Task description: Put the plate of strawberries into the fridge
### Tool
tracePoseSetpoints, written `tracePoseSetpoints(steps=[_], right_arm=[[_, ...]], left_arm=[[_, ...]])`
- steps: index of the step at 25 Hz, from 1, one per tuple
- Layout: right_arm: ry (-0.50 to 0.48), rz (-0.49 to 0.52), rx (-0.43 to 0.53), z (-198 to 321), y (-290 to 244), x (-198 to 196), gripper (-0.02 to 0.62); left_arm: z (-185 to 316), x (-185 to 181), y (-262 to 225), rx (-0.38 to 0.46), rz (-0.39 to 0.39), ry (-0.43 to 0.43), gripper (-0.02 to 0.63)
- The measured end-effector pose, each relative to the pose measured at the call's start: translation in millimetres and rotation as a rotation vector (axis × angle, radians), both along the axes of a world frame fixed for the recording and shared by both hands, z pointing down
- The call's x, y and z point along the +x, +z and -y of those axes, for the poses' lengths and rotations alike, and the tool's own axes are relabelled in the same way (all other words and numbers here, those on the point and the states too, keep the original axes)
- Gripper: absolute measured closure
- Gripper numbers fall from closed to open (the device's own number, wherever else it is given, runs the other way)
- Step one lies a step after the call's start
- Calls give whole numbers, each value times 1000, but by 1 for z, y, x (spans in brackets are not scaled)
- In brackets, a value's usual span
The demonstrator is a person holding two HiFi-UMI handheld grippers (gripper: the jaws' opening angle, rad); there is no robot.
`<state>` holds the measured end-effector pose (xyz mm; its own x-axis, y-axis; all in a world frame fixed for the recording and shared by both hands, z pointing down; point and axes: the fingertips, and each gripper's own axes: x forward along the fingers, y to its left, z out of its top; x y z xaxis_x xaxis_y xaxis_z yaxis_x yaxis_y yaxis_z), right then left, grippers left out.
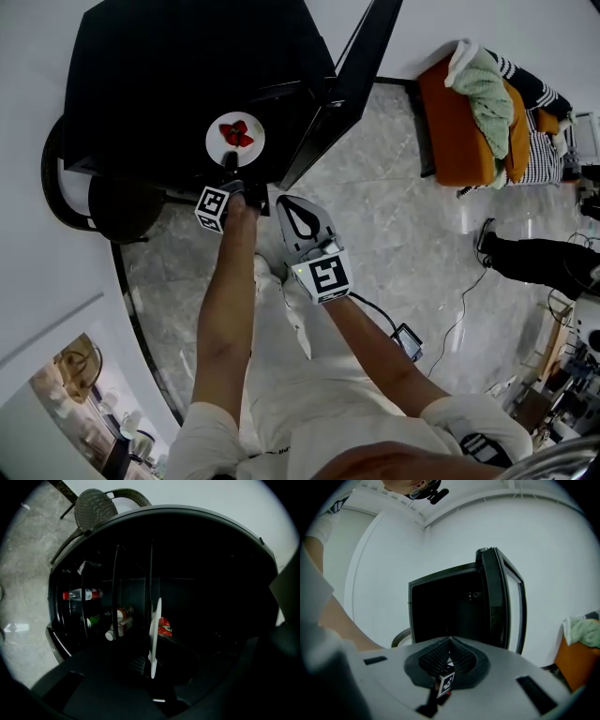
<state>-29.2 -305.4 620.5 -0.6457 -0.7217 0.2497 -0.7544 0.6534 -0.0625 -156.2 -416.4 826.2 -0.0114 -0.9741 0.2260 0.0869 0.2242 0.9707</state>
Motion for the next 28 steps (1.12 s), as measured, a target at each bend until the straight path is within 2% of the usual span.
tracePoseSetpoints(steps=[11,13,28], right_arm=[[-4,0,-13,1,5,-3,583],[-3,0,-18,0,6,-4,583],[23,14,-43,1,9,-3,583]], left_arm=[[3,0,2,-33,-12,2,580],[-1,2,4,-46,-18,3,470],[-25,14,-7,7,-64,-3,462]])
